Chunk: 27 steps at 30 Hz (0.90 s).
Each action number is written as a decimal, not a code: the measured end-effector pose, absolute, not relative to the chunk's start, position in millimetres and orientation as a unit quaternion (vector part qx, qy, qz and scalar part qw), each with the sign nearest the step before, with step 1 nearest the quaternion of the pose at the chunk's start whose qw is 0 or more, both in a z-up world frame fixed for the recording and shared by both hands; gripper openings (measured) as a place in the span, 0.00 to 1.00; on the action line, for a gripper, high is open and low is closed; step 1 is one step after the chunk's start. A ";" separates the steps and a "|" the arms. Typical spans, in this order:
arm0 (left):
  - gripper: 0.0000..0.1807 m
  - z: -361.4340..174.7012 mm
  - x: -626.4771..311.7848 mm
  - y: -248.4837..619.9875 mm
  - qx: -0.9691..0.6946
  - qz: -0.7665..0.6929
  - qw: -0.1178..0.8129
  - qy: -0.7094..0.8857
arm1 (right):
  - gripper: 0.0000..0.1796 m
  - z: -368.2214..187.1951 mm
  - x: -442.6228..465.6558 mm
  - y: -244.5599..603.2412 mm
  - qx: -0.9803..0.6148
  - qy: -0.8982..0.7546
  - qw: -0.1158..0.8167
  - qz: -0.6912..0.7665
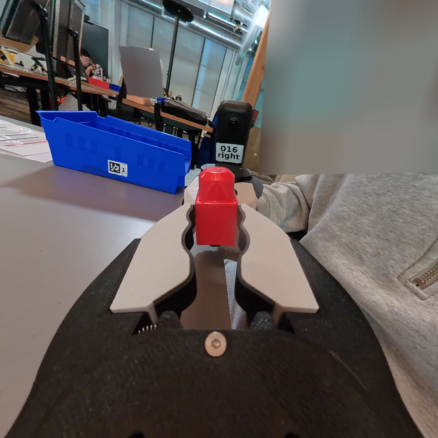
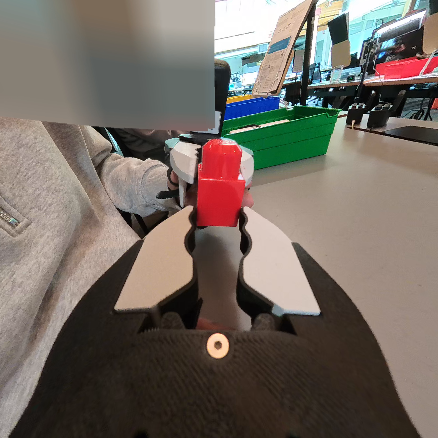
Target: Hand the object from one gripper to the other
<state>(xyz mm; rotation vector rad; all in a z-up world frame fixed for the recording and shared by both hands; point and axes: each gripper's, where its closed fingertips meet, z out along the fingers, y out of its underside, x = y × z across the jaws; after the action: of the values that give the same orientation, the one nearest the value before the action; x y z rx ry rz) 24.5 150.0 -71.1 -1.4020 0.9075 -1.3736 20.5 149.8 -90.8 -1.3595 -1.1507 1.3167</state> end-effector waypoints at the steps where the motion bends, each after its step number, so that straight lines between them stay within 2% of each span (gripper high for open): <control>1: 0.20 -71.6 24.3 151.7 -0.576 -0.558 0.472 0.366 | 0.19 -89.9 21.1 150.6 -0.549 -0.463 0.449 0.532; 4: 0.27 -76.8 24.3 157.3 -0.593 -0.544 0.472 0.360 | 0.19 -87.0 23.6 156.4 -0.553 -0.452 0.463 0.525; 10: 0.29 -95.5 27.5 166.0 -0.639 -0.524 0.443 0.348 | 0.19 -96.9 27.7 173.4 -0.583 -0.465 0.499 0.441; 15: 0.36 -118.3 28.1 172.6 -0.690 -0.538 0.370 0.311 | 0.19 -115.7 32.8 189.2 -0.595 -0.534 0.540 0.264; 20: 0.35 -125.2 15.3 189.5 -0.724 -0.518 0.371 0.264 | 0.19 -138.5 36.1 199.1 -0.566 -0.619 0.542 0.050; 27: 0.30 -145.7 19.6 185.1 -0.758 -0.497 0.326 0.268 | 0.19 -145.2 29.8 192.9 -0.518 -0.665 0.537 -0.050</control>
<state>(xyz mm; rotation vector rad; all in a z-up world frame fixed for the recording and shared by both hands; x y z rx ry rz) 19.6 185.1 -145.7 -1.9862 0.7028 -1.3038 29.8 192.9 -145.2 -1.2322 -1.5819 -0.1191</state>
